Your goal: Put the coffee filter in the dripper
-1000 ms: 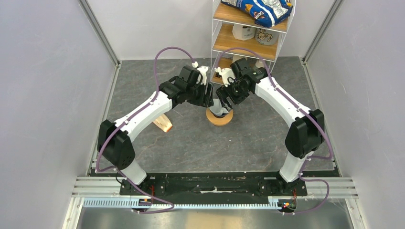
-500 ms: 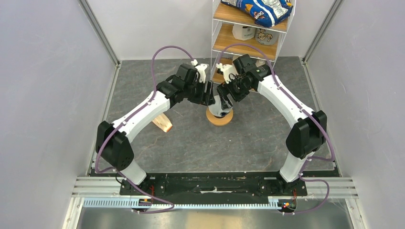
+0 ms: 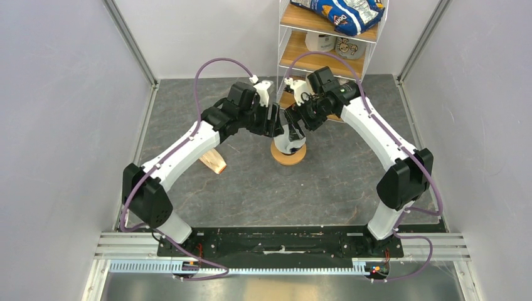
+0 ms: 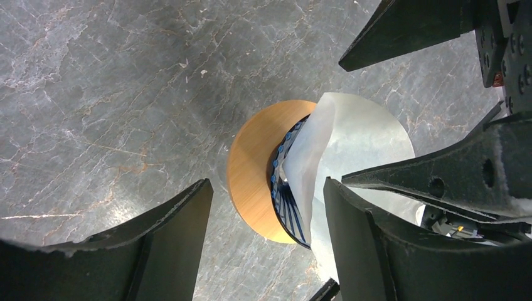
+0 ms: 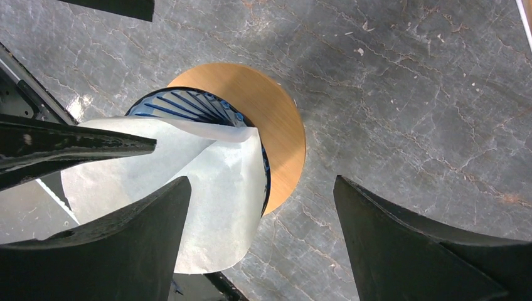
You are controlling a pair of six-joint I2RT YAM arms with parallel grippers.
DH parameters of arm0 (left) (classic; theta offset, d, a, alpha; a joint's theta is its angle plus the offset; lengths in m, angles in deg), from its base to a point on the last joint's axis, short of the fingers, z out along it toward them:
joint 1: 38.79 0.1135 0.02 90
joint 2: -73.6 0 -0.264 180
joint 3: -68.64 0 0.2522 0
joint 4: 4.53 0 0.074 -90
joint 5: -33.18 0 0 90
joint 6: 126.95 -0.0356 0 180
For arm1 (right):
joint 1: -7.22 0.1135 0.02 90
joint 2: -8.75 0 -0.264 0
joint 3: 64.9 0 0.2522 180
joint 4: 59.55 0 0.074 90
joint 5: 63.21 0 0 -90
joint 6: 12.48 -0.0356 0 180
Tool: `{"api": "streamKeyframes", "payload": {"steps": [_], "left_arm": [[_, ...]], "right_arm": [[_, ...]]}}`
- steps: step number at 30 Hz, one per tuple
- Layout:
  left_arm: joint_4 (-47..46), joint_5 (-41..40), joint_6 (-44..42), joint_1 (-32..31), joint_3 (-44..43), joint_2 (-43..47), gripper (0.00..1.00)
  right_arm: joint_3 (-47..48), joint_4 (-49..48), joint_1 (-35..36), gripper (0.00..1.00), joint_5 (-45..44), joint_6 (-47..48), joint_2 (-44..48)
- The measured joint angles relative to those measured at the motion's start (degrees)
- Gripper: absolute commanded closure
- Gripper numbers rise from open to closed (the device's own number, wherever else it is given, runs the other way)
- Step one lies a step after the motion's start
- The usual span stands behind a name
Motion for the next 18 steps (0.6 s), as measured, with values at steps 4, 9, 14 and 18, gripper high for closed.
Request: {"api": "streamKeyframes", "payload": {"steps": [4, 9, 14, 18], "left_arm": [[-0.22, 0.55, 0.07, 0.7, 0.48, 1.33, 0.21], [-1.88, 3.43, 0.42, 3.37, 2.62, 5.42, 0.1], [-3.69, 6.51, 1.75, 8.24, 3.04, 9.2, 0.07], [-2.86, 7.93, 2.45, 12.59, 2.4, 11.47, 0.06]], "right_arm": [[0.68, 1.05, -0.02, 0.06, -0.04, 0.0, 0.07], [1.27, 1.92, -0.11, 0.05, 0.04, 0.0, 1.95], [1.51, 1.42, -1.16, 0.03, 1.27, -0.83, 6.43], [1.57, -0.55, -2.8, 0.03, 2.25, -3.1, 10.25]]}}
